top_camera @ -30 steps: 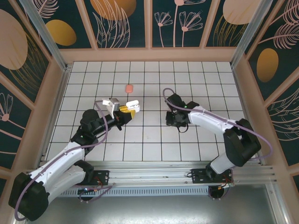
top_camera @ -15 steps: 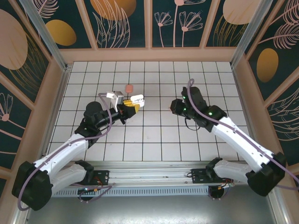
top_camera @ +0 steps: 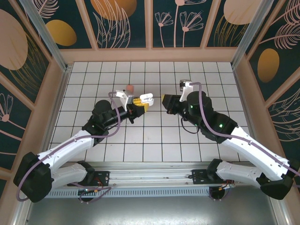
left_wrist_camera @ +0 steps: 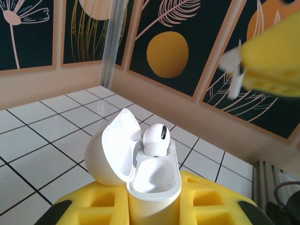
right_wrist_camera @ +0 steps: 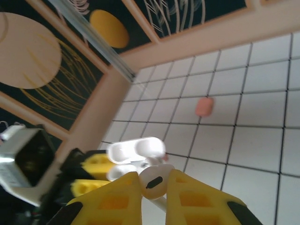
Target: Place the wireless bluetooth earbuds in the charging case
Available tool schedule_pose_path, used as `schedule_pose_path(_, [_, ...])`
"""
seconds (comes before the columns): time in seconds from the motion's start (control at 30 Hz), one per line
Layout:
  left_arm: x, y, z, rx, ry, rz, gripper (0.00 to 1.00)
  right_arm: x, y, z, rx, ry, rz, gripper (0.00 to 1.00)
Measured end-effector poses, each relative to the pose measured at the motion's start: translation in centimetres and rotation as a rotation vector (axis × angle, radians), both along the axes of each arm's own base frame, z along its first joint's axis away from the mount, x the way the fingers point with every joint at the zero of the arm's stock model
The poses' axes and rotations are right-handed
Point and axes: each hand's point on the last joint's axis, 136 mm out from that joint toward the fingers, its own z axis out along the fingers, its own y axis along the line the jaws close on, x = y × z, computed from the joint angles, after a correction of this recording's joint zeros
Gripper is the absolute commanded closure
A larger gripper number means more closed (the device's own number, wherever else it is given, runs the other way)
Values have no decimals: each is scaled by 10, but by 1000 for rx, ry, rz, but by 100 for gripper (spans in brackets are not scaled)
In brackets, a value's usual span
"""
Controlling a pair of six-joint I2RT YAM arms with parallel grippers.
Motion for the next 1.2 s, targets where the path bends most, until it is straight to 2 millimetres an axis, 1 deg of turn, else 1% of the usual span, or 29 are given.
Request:
schedule_pose_path(0.1, [1,-1,2,2,-23,18,100,-1,7,11,17,-47,14,85])
schedule_pose_path(0.2, [3,-1,8,-3,-49,35,100,2,16,14,18,-71,25,85])
schedule_pose_path(0.4, [6,0,16,-8,-81,58,100,9,41,4,-21,-73,55,85])
schedule_pose_path(0.57, [7,-2,14,3,-92,57,100,16,54,-3,-38,-66,63,84])
schedule_pose_path(0.77, [7,-3,12,15,-103,57,100,21,63,-2,-39,-63,74,84])
schedule_pose_path(0.9, [8,-3,12,18,-112,60,100,22,68,-6,-45,-55,83,84])
schedule_pose_path(1.2, [11,-1,14,27,-134,79,100,23,72,-11,-50,-40,88,84])
